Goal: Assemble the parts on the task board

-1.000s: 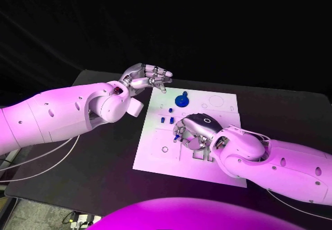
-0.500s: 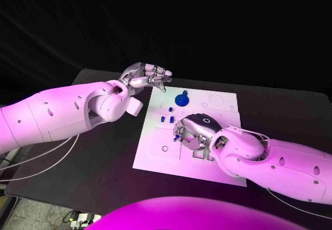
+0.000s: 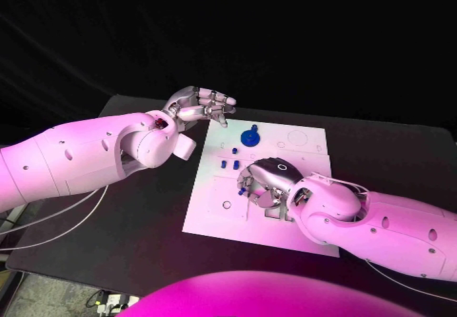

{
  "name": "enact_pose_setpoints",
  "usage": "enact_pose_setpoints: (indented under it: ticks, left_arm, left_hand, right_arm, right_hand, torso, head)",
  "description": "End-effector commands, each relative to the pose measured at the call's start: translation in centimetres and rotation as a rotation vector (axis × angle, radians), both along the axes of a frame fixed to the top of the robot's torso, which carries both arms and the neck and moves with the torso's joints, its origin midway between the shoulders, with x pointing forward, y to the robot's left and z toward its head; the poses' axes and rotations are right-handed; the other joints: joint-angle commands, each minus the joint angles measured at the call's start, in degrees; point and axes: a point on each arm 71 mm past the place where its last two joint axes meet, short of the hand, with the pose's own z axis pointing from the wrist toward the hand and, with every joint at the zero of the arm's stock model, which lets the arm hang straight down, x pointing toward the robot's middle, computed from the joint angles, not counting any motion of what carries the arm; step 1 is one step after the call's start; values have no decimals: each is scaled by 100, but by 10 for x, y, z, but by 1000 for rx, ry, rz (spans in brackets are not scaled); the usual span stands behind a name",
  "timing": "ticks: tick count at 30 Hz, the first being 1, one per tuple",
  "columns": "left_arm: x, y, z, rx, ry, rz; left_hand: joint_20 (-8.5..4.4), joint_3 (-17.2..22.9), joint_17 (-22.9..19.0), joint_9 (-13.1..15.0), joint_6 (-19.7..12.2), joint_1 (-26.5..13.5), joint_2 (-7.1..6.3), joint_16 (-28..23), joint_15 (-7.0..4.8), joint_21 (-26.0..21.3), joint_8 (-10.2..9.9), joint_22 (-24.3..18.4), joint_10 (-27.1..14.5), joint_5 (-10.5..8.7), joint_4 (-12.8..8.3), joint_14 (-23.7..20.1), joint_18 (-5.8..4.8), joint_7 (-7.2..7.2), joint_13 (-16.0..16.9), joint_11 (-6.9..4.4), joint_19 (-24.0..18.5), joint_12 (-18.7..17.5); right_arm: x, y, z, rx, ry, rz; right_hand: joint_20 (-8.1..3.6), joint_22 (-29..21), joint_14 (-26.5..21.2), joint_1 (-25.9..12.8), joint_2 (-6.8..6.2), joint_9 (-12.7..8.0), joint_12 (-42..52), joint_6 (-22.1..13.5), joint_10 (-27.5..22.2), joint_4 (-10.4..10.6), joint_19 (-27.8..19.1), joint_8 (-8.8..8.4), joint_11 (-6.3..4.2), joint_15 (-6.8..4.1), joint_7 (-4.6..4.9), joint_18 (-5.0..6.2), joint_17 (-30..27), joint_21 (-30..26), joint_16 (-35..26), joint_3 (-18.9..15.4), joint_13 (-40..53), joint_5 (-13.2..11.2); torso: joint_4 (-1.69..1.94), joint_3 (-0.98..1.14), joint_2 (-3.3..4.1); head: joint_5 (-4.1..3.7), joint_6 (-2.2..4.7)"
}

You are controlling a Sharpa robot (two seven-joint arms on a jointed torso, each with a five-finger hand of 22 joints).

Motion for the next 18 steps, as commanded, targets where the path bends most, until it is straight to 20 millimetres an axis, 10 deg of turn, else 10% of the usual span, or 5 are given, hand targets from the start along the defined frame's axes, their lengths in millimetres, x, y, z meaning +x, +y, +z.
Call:
enact_pose_setpoints:
  ticks: [1, 18]
  left_arm:
    - [-1, -2, 1, -11, 0, -16]
    - [-1, -2, 1, -10, 3, -18]
  left_hand:
    - [4, 2, -8, -8, -21, 30, 14, -34, 8, 13, -19, 7, -22, 19, -40, -25, 11, 14, -8, 20, -45, -27]
    - [12, -8, -13, -10, -14, 34, 35, -42, 11, 22, -20, 19, -23, 20, -54, -31, 15, 17, -6, 22, -63, -23]
  right_arm:
    - [-1, 2, -3, -41, -5, 17]
    - [-1, 7, -7, -70, -10, 17]
  right_hand:
    - [-20, 1312, 314, -80, 7, 4, -32, 12, 15, 10, 417, 2, 11, -22, 5, -107, 234, 25, -15, -39, -8, -42]
    - [20, 1288, 310, -236, -108, -64, -163, -246, -139, 68, 390, -182, 92, 42, 106, -92, 216, -45, -20, -63, -46, -96]
  torso:
    - [2, 2, -1]
    - [-2, -2, -3]
  head:
    - [-1, 0]
    - [-17, 0]
